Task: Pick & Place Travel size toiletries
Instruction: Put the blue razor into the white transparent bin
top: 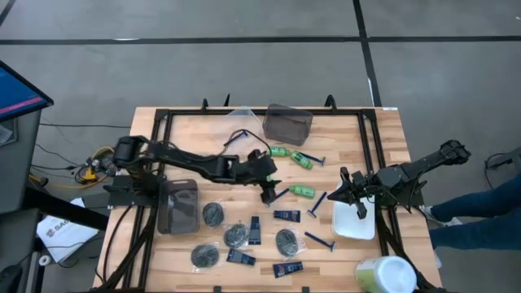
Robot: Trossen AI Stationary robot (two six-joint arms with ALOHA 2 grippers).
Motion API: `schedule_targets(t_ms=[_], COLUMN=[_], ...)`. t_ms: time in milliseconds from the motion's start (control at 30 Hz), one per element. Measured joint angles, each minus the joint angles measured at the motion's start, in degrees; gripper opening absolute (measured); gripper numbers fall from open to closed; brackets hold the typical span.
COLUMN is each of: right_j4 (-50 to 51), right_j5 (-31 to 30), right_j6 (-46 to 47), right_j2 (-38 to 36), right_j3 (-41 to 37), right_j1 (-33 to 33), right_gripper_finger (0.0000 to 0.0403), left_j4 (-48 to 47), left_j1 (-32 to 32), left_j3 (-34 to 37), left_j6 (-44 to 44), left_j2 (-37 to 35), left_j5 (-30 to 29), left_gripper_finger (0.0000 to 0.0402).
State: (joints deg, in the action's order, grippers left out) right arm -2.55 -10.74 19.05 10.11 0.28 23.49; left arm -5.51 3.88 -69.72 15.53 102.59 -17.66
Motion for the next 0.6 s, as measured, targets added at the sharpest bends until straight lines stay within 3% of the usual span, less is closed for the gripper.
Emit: schedule_targets(t_ms=[600], right_j4=[0.0], right_j5=[0.0], right_j6=[0.0], right_j2=[0.0], right_j3=[0.0], right_j1=[0.0], right_gripper_finger=[0.0], left_j4=[4.4], left_j1=[4.3], left_j3=[-0.4], left_j6=[3.1], left_j2=[13.9], left_j5=[-0.4], left_gripper_finger=[0.0209])
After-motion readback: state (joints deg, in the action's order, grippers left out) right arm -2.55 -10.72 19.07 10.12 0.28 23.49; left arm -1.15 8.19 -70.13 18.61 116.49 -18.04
